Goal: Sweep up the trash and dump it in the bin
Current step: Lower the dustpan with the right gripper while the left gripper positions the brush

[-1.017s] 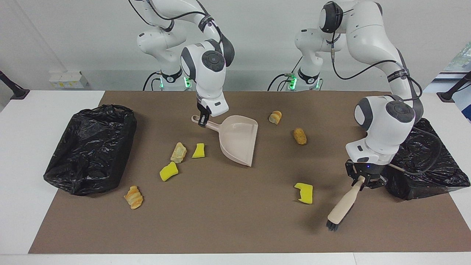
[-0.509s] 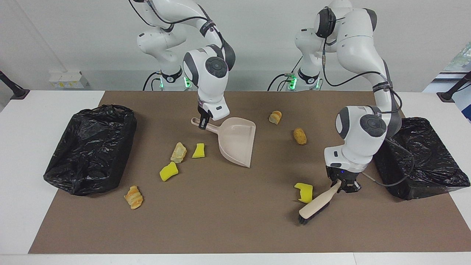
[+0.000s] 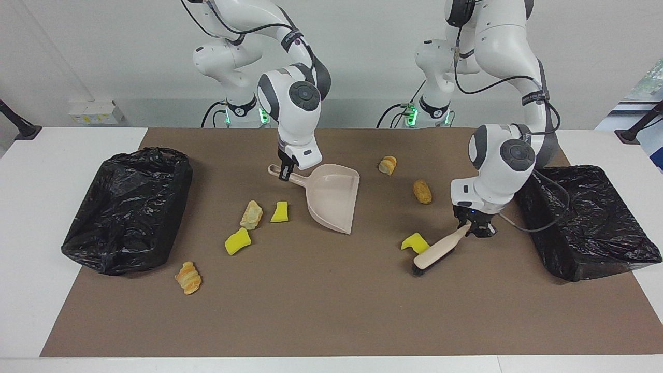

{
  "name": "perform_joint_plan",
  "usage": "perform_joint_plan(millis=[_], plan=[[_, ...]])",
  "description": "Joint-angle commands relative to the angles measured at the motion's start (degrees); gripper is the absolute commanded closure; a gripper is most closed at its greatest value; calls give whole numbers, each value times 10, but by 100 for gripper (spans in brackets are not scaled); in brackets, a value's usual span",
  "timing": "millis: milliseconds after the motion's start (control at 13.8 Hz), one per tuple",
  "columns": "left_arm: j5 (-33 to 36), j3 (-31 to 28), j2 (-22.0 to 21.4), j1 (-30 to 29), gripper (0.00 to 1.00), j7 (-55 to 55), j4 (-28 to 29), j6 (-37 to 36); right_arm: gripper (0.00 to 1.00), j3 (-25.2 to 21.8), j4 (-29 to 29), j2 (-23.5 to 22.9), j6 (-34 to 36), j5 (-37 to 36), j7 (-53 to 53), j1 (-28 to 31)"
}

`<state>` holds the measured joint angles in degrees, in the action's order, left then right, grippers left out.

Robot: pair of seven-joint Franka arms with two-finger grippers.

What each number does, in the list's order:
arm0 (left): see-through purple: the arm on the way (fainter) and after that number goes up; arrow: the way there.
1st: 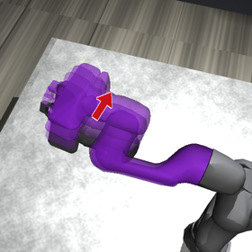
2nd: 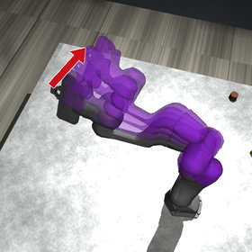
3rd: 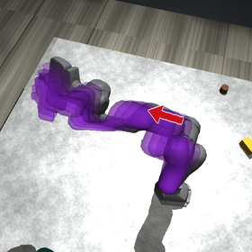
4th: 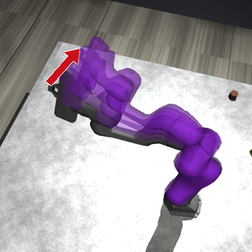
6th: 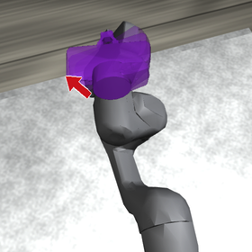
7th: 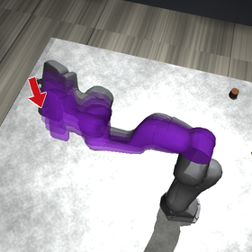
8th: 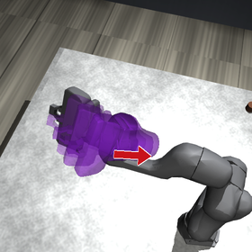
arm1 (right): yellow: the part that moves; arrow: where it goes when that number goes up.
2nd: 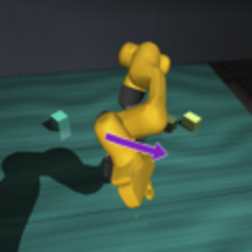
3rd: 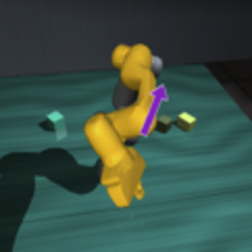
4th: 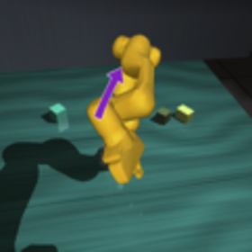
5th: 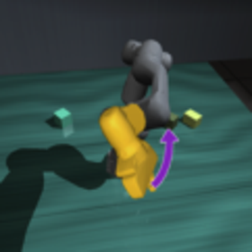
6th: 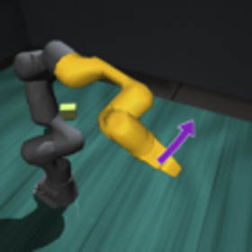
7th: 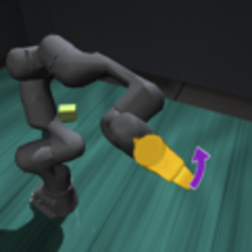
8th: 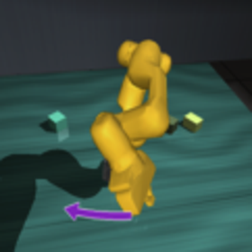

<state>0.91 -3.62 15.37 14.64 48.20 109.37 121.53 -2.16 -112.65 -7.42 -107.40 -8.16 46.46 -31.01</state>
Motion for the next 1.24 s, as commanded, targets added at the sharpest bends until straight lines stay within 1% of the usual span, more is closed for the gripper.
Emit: perform_joint_plan(millis=[0,73,145,291,436,509,654,727,945,1017,1163], plan=[[8,-5,-79,52,100,-59,105,-4,100,2,-17,17,10,-12,-1,-10],[8,-5,-89,71,100,-94,116,-13,100,2,-17,19,12,-12,-1,-10],[8,-5,-98,94,100,-134,118,-36,100,2,-18,19,12,-12,-1,-10],[8,-5,-121,114,100,-213,114,-71,100,1,-18,19,12,-11,-1,-9],[8,-5,-149,113,100,-273,111,-102,100,2,-18,19,12,-11,-2,-9],[8,-6,-161,112,100,-306,112,-129,100,2,-18,19,12,-11,-2,-9],[8,-6,-176,109,100,-436,114,-197,100,2,-18,19,12,-11,-1,-8],[8,-6,-187,108,100,-495,115,-212,100,2,-18,19,12,-11,-1,-9],[8,-7,-219,105,100,-610,122,-254,100,2,-20,19,6,-12,3,-9],[8,-7,-224,103,100,-669,131,-262,100,2,-27,21,0,-12,12,-9],[8,-6,-256,104,100,-754,187,-237,100,2,-38,24,-18,-12,35,-9]])
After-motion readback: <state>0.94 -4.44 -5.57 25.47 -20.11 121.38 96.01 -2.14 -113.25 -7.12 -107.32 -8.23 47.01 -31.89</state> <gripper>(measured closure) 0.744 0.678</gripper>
